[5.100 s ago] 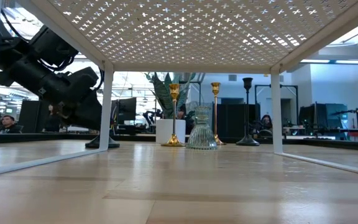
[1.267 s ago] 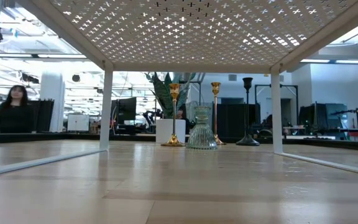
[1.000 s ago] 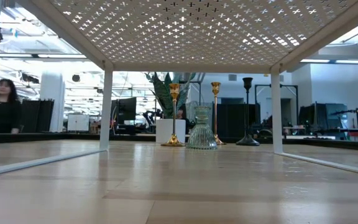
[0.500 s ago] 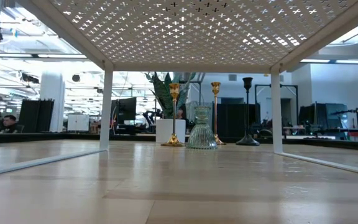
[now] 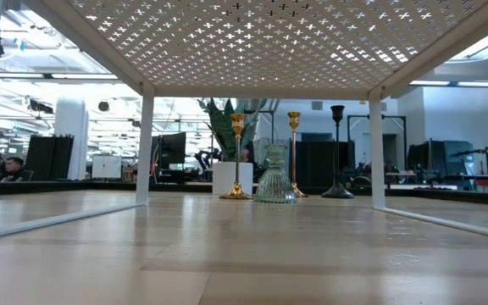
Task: Pick & Place candle stick holders
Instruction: Put the bottom black candle holder on the shelf
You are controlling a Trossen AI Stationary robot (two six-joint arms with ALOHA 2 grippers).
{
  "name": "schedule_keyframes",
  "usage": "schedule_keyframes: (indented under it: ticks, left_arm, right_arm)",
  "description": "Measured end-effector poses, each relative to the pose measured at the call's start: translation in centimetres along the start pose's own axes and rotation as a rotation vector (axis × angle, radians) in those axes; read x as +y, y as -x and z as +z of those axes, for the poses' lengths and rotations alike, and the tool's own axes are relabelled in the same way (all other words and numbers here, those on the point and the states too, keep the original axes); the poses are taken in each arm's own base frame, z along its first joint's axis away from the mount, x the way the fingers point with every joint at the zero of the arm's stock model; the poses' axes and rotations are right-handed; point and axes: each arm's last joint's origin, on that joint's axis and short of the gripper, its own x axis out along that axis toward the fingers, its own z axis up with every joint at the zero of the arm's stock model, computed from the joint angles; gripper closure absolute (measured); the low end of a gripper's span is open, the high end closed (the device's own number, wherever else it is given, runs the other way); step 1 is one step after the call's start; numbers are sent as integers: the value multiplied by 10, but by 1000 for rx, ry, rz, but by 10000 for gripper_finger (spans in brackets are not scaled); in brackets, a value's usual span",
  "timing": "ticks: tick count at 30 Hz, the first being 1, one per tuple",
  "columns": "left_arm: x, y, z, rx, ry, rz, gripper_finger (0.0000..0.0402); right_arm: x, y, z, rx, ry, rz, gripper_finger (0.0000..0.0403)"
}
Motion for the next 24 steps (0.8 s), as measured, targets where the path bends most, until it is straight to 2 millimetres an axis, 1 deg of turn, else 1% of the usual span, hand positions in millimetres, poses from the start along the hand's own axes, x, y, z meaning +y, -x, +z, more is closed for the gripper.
schedule_keyframes:
  ticks: [6, 12, 15, 20, 24]
  left_arm:
    - [0, 0, 0, -1, 5, -4, 388]
    - [-1, 0, 0, 3, 6, -17, 382]
    - [0, 1, 1, -1, 4, -17, 373]
    - [4, 5, 4, -7, 4, -1, 362]
    - [9, 17, 10, -6, -39, 14, 359]
  right_arm:
    - [-1, 0, 0, -3, 4, -2, 384]
    - [-1, 0, 1, -4, 4, -15, 384]
    - [-2, 6, 4, -16, 19, -18, 384]
    - [1, 17, 12, -46, 60, -69, 384]
    - [7, 27, 17, -61, 94, -108, 384]
